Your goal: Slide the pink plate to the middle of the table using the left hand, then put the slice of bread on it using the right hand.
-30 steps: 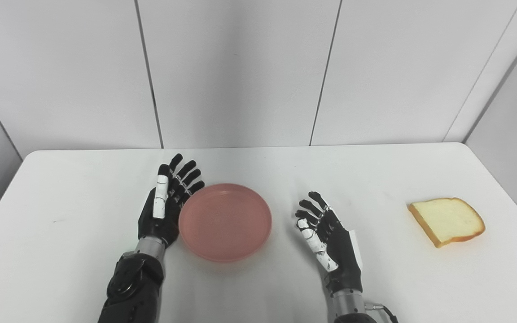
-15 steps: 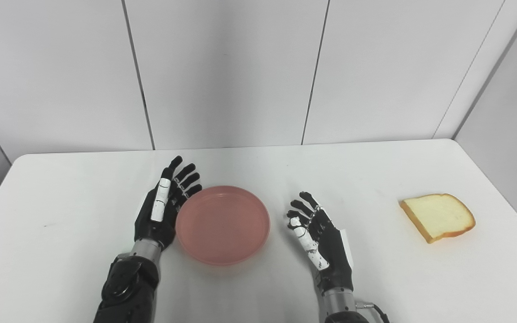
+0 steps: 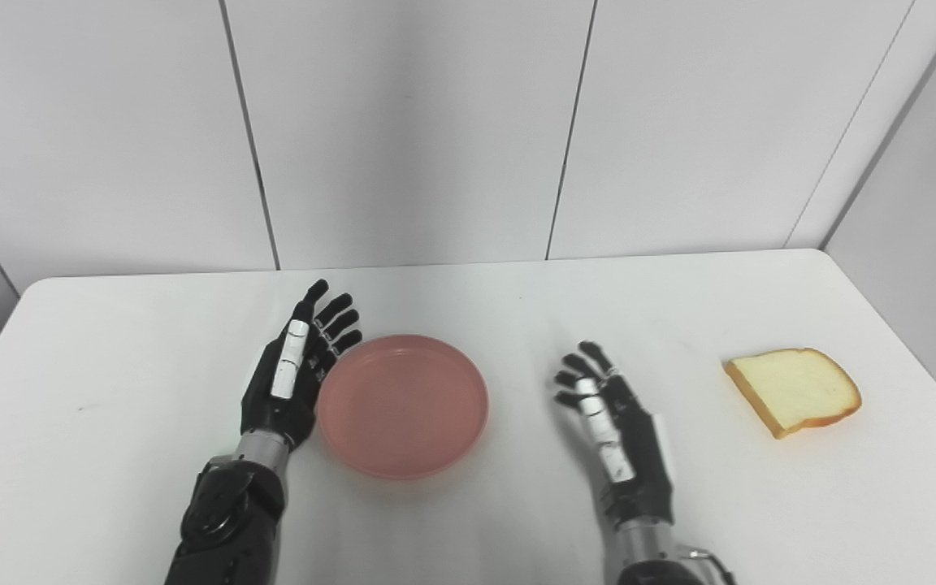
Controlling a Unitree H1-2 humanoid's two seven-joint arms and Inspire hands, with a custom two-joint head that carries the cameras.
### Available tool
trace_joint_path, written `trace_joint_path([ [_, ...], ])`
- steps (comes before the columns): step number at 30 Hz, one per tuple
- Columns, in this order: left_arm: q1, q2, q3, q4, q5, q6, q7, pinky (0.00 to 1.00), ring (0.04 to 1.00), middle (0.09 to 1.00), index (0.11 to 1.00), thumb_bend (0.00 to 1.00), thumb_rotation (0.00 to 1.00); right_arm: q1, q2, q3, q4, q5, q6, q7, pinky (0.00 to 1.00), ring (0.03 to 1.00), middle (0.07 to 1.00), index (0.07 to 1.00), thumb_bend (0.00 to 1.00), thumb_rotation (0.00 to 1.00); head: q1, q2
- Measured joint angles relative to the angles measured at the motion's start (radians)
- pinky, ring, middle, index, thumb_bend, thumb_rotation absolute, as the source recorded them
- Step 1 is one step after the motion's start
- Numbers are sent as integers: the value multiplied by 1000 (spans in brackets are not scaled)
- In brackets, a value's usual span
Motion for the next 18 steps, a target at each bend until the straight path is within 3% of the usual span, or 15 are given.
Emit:
trace_joint_path([
  [6, 8, 0, -19, 0, 58, -33, 14, 808, 842, 844, 884, 851, 703, -64, -232, -20, -107, -44, 63, 88, 719, 783, 844, 892, 815, 773, -15, -5],
  [10, 8, -3, -29, 4, 84, -48, 33, 771, 813, 819, 861, 848, 699, -106, -382, -41, -115, -92, 67, 141, 709, 784, 845, 887, 857, 740, -32, -9],
  [13, 6, -11, -44, 20, 142, -87, 83, 750, 791, 802, 844, 855, 714, -120, -481, -68, -98, -93, 63, 191, 728, 798, 849, 881, 874, 718, -44, -11],
  [16, 9, -21, -48, 16, 180, -97, 127, 754, 790, 804, 847, 819, 731, -129, -614, -96, -66, -141, 34, 228, 741, 820, 869, 887, 857, 703, -57, -12],
  [18, 14, -21, -47, 7, 186, -96, 138, 768, 795, 807, 850, 811, 724, -146, -708, -92, -17, -211, -49, 245, 743, 829, 877, 891, 870, 687, -60, -12],
])
